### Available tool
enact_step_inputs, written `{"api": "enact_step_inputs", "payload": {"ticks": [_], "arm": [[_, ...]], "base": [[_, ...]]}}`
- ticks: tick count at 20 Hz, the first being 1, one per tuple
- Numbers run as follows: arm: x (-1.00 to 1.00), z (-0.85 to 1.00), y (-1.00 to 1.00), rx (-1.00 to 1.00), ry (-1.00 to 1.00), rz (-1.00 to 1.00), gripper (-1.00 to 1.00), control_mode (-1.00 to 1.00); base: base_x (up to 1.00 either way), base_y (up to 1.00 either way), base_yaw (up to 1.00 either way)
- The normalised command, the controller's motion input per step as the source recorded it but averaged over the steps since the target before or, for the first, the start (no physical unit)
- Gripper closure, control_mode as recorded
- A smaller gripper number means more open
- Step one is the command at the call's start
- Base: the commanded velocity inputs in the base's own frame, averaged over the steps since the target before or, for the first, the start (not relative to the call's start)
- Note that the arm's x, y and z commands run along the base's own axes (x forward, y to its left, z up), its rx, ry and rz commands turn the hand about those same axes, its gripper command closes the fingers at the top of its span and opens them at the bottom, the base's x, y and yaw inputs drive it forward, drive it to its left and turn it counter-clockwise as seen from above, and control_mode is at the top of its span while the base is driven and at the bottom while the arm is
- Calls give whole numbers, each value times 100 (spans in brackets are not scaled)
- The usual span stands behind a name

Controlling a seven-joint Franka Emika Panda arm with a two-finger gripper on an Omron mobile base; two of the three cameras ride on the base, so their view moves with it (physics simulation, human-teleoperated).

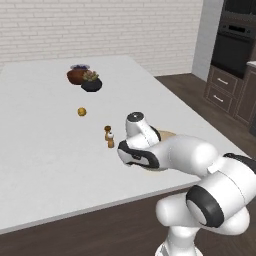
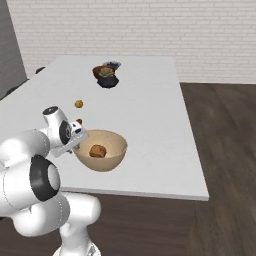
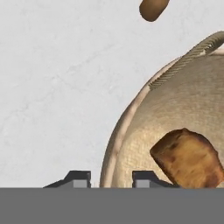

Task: Open the cabinet, pick up the bread from the cabinet and place it in the basket. Then move the basket to the dining counter.

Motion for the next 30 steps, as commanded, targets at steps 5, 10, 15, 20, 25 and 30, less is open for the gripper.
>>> {"api": "enact_step_inputs", "payload": {"ticks": [5,10,15,20,25,30], "arm": [[0,0,-1,0,0,0,-100,-100],[-19,60,-6,4,-3,-2,-100,-100],[-46,100,-2,11,-2,-11,-100,-100],[-78,100,-11,19,-9,-28,-100,-100],[-90,100,-20,27,-21,-39,-100,-100],[-49,88,-16,14,-18,-45,-100,-100]], "base": [[0,0,0],[0,0,0],[0,0,0],[0,0,0],[0,0,0],[0,0,0]]}}
